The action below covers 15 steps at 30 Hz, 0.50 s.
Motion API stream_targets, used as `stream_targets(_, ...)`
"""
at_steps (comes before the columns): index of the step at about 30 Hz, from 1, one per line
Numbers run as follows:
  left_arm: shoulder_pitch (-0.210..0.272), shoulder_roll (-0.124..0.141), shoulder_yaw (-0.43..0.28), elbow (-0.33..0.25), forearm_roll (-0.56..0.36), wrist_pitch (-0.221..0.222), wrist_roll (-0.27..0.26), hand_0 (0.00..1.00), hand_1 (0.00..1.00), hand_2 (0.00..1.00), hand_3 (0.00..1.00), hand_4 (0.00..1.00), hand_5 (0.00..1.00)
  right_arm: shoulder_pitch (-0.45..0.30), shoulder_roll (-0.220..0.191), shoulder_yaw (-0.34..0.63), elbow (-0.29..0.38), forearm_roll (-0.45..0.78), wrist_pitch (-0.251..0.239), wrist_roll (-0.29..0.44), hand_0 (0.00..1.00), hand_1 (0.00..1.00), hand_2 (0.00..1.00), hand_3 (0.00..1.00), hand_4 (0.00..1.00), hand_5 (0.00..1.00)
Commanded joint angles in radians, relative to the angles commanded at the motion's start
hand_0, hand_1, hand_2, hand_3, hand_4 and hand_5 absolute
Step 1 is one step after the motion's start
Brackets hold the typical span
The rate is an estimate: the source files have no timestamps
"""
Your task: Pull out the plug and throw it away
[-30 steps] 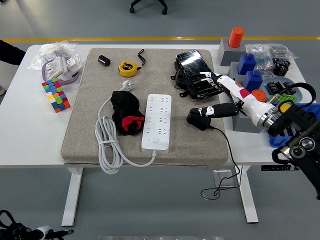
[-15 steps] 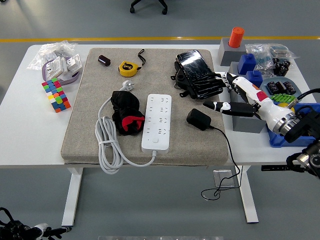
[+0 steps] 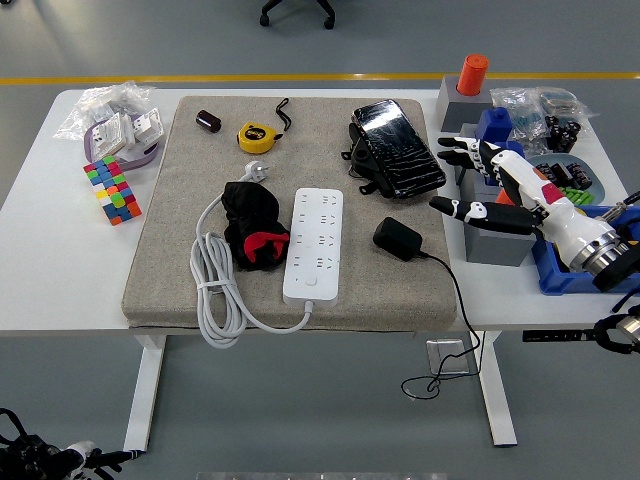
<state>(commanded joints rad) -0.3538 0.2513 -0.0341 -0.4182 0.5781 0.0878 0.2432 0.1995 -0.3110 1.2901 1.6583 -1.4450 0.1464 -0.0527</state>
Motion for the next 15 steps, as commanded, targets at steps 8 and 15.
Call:
stream_targets(8, -0.006, 0.003, -0.013, 0.000, 0.022, -0.007, 0.009, 0.533, 0.664, 0.692, 0.668, 0.833, 0.703, -0.029, 0.005, 0.009, 0.015, -0.003, 0.002, 0.006, 0.811, 0.843, 0.821, 0.878, 0.998, 0.553)
stream_targets(15, -0.006, 0.004, -0.021, -0.002, 0.037, -0.012, 0.015, 0.533, 0.664, 0.692, 0.668, 0.833, 0.704, -0.036, 0.006, 0.002, 0.029, -0.002, 0.002, 0.009, 0.803, 0.842, 0.818, 0.878, 0.998, 0.544)
